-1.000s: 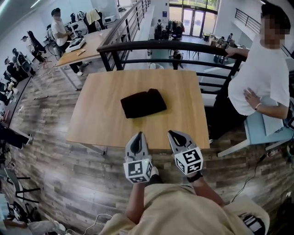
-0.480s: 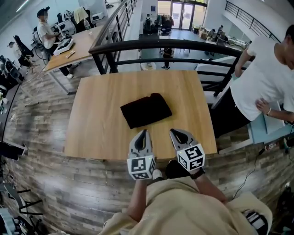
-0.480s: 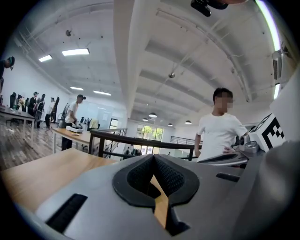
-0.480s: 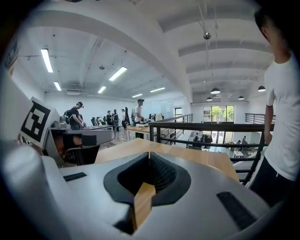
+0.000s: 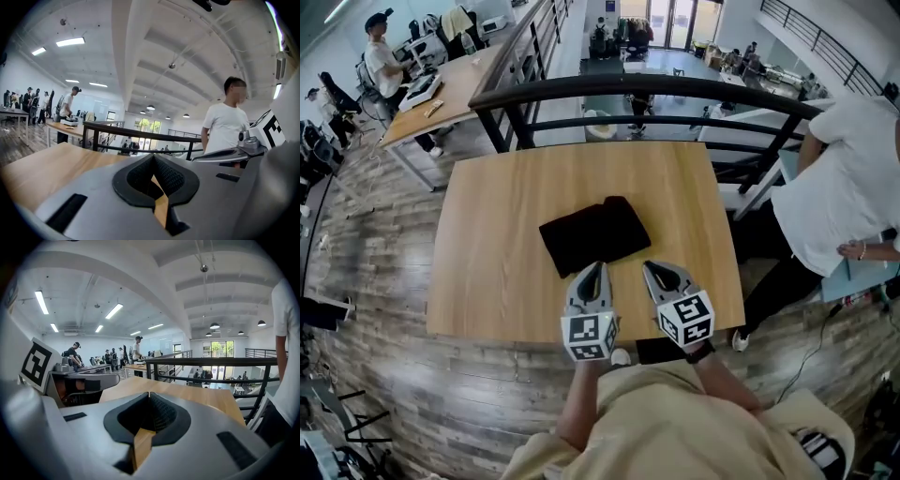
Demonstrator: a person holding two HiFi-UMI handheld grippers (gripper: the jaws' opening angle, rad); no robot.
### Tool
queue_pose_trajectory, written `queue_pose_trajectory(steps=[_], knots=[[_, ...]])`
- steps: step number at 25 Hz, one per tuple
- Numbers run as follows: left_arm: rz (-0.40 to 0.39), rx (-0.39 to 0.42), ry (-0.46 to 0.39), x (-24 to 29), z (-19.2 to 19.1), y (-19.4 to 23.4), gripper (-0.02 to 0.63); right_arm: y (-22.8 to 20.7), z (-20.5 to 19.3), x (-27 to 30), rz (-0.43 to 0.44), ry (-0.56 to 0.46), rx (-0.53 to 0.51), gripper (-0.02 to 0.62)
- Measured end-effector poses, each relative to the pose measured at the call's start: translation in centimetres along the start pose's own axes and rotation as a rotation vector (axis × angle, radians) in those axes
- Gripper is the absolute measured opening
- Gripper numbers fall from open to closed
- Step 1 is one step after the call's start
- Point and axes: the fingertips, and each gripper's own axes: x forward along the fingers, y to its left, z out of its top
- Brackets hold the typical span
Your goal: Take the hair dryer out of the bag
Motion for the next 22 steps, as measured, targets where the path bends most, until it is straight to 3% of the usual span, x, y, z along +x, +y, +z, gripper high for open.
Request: queue_pose_trajectory(steps=[4,14,16,18,22], knots=[[-0.002,0.020,0.044,7.3,0.2,1.2,0.012,-5.2,0.4,4.5,-0.011,0.014,0.027,0.017],[-0.069,0.070,0.239,21.4,-4.6,2.4,0.014,-14.8,-2.5,12.9,-0.066,0.082,0.114,0.017],[-0.093,0.104,0.287,23.9,-6.2,2.6,0.029,-16.3,-3.2,14.1,-0.081,0.096,0.123,0.017],[-0.115,0.149,0.340,26.3,-8.1,2.7,0.087,-17.8,-4.2,15.1,-0.092,0.108,0.138,0.017],[-0.122,0.283,0.436,29.8,-11.6,4.0,0.144,-20.3,-6.6,16.3,-0.103,0.133,0.167,0.017]])
